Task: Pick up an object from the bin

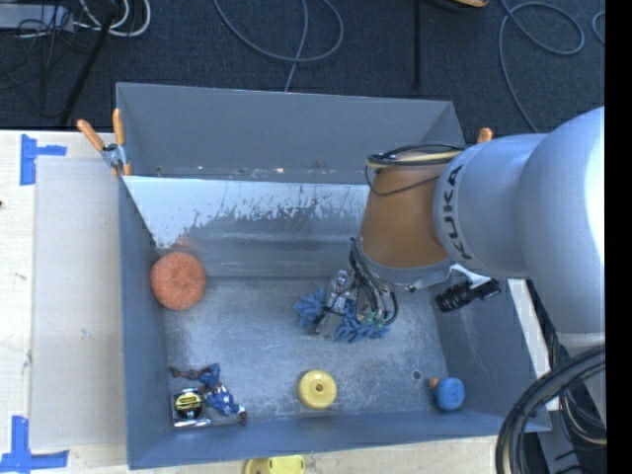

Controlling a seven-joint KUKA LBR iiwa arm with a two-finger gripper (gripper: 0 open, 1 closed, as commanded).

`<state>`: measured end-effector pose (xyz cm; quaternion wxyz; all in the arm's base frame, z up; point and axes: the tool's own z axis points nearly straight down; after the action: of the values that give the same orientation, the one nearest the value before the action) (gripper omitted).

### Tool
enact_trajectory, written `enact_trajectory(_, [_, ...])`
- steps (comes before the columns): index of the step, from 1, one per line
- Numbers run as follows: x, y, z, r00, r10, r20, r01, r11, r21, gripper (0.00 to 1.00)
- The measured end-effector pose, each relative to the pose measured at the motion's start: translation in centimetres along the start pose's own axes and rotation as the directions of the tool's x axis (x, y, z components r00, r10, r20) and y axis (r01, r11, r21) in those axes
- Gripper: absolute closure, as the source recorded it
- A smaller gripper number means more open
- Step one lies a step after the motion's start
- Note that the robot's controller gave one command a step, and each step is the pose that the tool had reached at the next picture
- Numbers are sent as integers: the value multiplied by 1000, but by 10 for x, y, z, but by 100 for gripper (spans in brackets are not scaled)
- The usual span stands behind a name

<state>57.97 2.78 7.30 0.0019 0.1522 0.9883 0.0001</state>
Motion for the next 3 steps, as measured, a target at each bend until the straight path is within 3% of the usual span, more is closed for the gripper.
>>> enact_trajectory(1, [0,0,0,1000,0,0,0,1000,0,100])
enact_trajectory(2, [2,-3,-41,1000,-2,-11,2,1000,3,100])
enact_trajectory(3, [-17,2,-60,1000,2,7,-2,1000,-3,100])
